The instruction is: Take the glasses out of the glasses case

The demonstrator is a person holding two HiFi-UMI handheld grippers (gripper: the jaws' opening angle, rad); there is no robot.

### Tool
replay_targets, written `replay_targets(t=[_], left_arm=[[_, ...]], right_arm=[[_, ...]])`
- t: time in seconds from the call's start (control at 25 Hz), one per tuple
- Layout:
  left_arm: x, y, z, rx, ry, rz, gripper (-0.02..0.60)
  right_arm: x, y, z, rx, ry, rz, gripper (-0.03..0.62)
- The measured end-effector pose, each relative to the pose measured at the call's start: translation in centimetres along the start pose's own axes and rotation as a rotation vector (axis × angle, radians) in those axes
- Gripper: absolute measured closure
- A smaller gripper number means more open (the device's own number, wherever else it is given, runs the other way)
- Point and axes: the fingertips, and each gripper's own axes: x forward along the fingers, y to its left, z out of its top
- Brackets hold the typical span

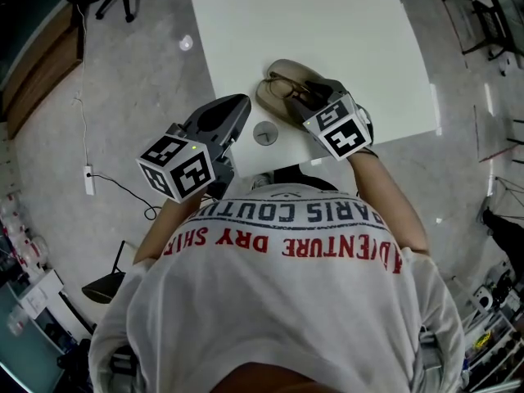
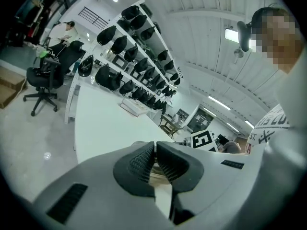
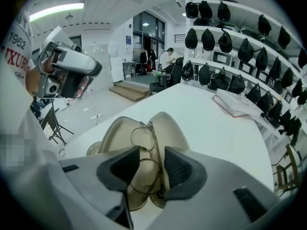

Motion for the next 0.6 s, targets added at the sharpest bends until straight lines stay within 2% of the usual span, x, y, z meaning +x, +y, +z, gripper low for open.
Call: replay_targets(t=[0.24, 0.4, 0.52, 0.6], left_arm=[[-0.4, 0.6, -0.7, -0.018, -0.006, 0.004, 0.546], [-0.7, 0.6, -1.5, -0.031, -0.005, 0.006, 0.546], [-1.1, 0.7, -2.1, -0.036, -0.002, 0.009, 0.546], [-1.4, 0.9, -2.3, -0.041, 0.001, 0.012, 0.546]], right_arm=[[0.5, -0.9, -0.5, -0.068, 0.077, -0.066, 0.477], [0.6, -0.9, -0.8, -0.087, 0.094, -0.081, 0.486], [0.5, -1.1, -0.7, -0.094, 0.101, -0.093, 0.537], [0.6, -1.2, -0.7, -0.121, 0.112, -0.104, 0.54]])
